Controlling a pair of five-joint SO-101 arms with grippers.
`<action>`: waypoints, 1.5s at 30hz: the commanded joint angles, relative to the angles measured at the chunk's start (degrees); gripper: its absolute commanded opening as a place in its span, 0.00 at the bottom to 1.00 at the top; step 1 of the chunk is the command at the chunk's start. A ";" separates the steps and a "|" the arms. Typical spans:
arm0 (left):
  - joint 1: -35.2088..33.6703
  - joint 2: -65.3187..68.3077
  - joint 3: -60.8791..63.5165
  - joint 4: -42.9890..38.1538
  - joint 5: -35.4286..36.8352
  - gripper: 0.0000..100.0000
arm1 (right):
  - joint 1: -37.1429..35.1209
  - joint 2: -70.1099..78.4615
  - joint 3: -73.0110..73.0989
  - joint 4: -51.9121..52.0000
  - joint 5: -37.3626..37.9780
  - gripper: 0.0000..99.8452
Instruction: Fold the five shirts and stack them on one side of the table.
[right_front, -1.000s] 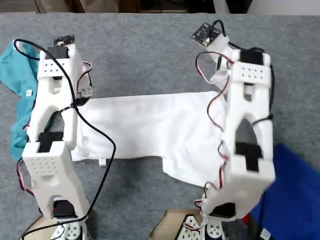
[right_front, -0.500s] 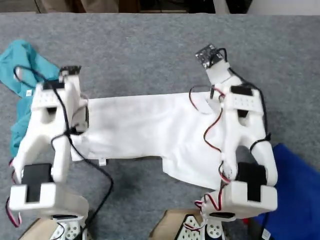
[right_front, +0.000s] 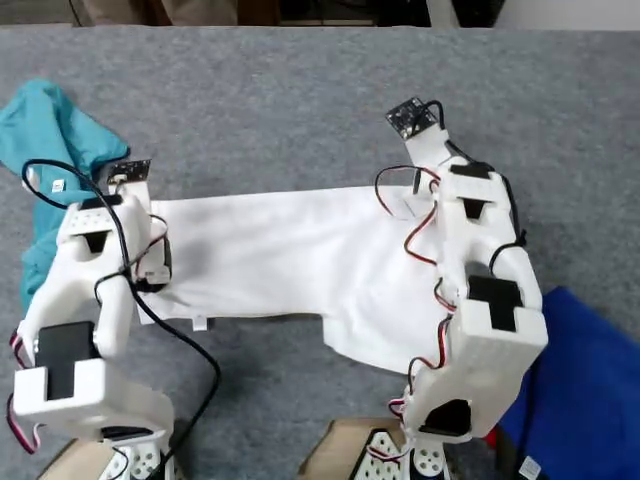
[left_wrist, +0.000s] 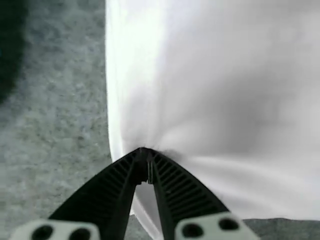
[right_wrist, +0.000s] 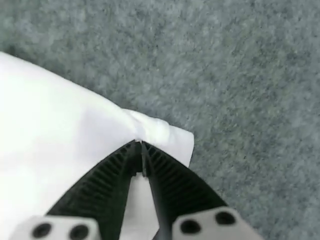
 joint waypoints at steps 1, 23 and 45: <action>-2.81 0.31 -1.49 3.16 -2.11 0.02 | 0.75 -0.04 -3.12 0.44 0.44 0.01; 6.68 0.22 -36.31 17.76 5.80 0.02 | -1.71 -17.54 -2.77 8.09 6.95 0.01; -13.98 -42.86 37.45 -26.64 -1.76 0.02 | -22.55 -58.77 29.41 48.35 22.24 0.16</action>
